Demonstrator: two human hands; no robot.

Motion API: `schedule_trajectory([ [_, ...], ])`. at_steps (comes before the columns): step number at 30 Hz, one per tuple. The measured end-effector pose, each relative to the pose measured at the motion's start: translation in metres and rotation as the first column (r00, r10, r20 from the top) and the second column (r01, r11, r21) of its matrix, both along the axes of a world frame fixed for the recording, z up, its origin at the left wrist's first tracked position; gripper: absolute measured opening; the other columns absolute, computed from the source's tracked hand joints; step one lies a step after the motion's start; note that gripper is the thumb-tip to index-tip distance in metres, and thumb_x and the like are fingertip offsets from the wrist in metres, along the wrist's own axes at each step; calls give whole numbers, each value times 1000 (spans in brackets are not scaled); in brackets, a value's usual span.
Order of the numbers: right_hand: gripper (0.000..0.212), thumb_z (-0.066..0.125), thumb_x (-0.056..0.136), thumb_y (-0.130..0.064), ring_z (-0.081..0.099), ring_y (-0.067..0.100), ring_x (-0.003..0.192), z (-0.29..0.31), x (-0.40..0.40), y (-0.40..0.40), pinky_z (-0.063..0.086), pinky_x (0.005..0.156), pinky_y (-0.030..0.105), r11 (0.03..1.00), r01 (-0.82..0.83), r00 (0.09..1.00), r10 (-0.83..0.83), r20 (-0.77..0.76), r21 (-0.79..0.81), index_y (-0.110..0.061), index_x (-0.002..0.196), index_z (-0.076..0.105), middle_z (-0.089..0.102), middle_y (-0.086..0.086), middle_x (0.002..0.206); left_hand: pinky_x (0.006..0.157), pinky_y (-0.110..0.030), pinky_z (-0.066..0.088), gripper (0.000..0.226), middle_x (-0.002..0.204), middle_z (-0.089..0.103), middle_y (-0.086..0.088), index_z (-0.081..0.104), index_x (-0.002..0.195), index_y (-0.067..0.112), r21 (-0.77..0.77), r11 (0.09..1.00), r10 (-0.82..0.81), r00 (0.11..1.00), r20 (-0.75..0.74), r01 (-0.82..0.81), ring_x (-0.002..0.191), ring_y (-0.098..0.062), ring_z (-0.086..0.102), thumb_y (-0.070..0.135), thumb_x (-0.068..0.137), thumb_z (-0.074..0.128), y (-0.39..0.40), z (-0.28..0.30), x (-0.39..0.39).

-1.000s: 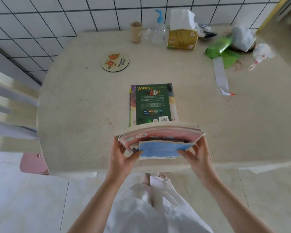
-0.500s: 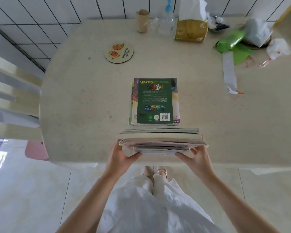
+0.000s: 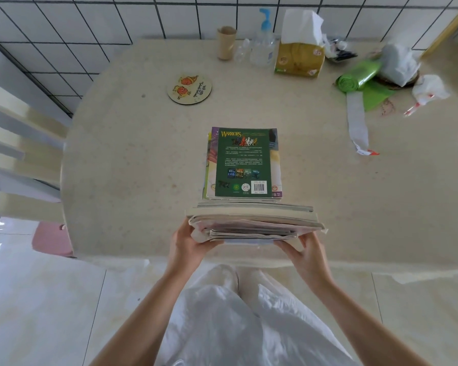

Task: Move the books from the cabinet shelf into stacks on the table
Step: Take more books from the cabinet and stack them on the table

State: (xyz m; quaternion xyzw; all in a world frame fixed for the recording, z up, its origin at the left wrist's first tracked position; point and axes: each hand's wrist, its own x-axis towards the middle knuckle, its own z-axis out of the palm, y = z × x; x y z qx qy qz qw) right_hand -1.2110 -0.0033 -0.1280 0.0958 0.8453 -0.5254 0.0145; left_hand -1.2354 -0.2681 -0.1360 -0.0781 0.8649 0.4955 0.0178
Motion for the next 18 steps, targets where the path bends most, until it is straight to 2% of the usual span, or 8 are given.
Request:
schedule_trajectory([
  [3, 51, 79, 73, -18, 56, -20, 100, 1, 0, 0, 40, 86, 2, 1000, -3, 1000, 3, 1, 17, -7, 118, 59, 64, -36, 102, 74, -2, 43, 45, 88, 68, 20, 72, 95, 12, 18, 999, 29, 1000, 12, -29, 86, 18, 61, 16, 55, 93, 3, 2, 1],
  [5, 51, 79, 74, -14, 53, -25, 99, 4, -1, 1, 38, 84, -1, 999, -2, 1000, 2, -9, 50, -3, 119, 59, 62, -30, 104, 73, -2, 43, 46, 88, 68, 22, 72, 95, 13, 42, 998, 54, 998, 25, -55, 85, 18, 61, 14, 55, 93, 5, 7, 1],
  [8, 52, 80, 75, -14, 57, -19, 97, 14, -3, 3, 42, 82, 3, 1000, -6, 1000, 6, 27, 25, -30, 118, 55, 65, -23, 104, 76, -13, 49, 51, 87, 72, 22, 68, 95, 33, 107, 991, 71, 994, 83, -79, 88, 10, 65, 13, 55, 93, 8, 17, 0],
  [10, 56, 79, 76, -11, 61, -11, 96, 22, -6, 7, 46, 78, 7, 999, -20, 996, 23, 85, -29, -42, 113, 50, 67, -26, 102, 77, -27, 54, 49, 92, 74, 15, 67, 91, 35, 156, 986, 45, 993, 108, -62, 91, -4, 69, 17, 53, 93, 8, 24, -2],
  [12, 56, 78, 77, -10, 62, -8, 98, 29, -11, 9, 48, 77, 9, 996, -25, 989, 37, 140, -86, -44, 112, 49, 67, -22, 105, 77, -32, 55, 47, 91, 75, 7, 66, 90, 27, 195, 979, 34, 991, 131, -59, 90, -10, 70, 22, 51, 91, 8, 32, -6],
  [14, 54, 76, 80, -11, 61, -7, 100, 39, -21, 12, 50, 74, 11, 988, -20, 978, 51, 205, -150, -38, 118, 49, 67, -16, 109, 74, -27, 55, 45, 87, 74, 8, 66, 88, 20, 212, 974, 44, 984, 172, -81, 84, -7, 70, 12, 53, 92, 10, 41, -14],
  [16, 51, 74, 82, -16, 66, 0, 97, 49, -36, 15, 52, 67, 16, 980, -25, 959, 80, 273, -199, -31, 122, 47, 66, -9, 107, 70, -23, 54, 42, 82, 74, 7, 66, 86, 19, 214, 969, 77, 973, 220, -125, 77, -5, 68, 5, 56, 91, 13, 48, -26],
  [18, 48, 73, 83, -22, 69, 10, 93, 60, -55, 17, 53, 67, 22, 977, -22, 937, 95, 336, -214, -35, 120, 47, 64, -2, 104, 65, -24, 56, 38, 78, 73, 6, 68, 84, 20, 225, 957, 121, 958, 260, -182, 74, -9, 68, 6, 57, 91, 18, 56, -41],
])
